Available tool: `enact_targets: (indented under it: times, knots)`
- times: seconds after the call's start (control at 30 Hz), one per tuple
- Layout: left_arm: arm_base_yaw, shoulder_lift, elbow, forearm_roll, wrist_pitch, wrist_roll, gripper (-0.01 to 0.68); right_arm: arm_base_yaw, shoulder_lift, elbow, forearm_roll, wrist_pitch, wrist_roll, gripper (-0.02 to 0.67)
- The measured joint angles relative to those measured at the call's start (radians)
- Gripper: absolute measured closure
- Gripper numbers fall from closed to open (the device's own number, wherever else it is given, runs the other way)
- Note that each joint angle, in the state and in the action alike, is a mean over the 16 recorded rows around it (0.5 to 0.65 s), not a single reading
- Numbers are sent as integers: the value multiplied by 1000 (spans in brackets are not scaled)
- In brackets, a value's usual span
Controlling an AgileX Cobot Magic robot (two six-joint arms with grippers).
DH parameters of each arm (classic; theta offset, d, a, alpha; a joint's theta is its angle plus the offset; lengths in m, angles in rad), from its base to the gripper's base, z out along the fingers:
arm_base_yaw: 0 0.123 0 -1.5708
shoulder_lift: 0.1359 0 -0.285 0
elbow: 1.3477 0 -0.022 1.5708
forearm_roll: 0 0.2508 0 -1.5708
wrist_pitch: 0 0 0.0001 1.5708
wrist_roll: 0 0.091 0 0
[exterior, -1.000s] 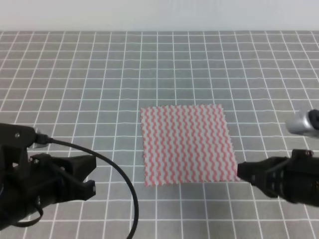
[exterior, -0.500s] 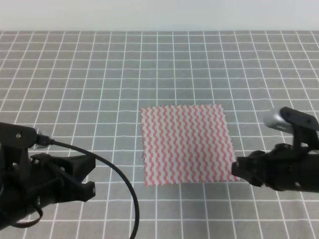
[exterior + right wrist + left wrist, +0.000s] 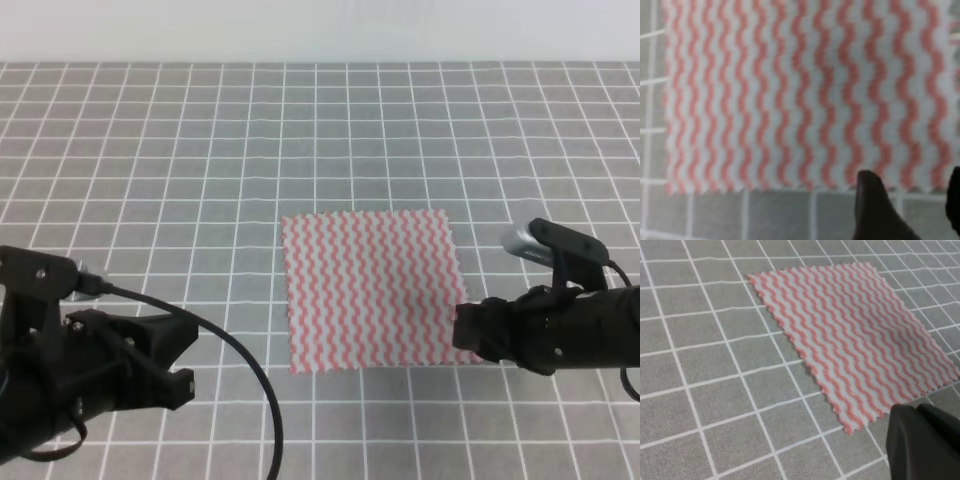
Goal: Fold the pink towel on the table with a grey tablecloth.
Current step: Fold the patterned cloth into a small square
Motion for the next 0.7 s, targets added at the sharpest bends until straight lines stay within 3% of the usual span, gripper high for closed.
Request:
enact_targets:
  times: [0.7]
  knots:
    - [0,2,0,0,9,2,674,-19,111,-9,25,-20,0,360]
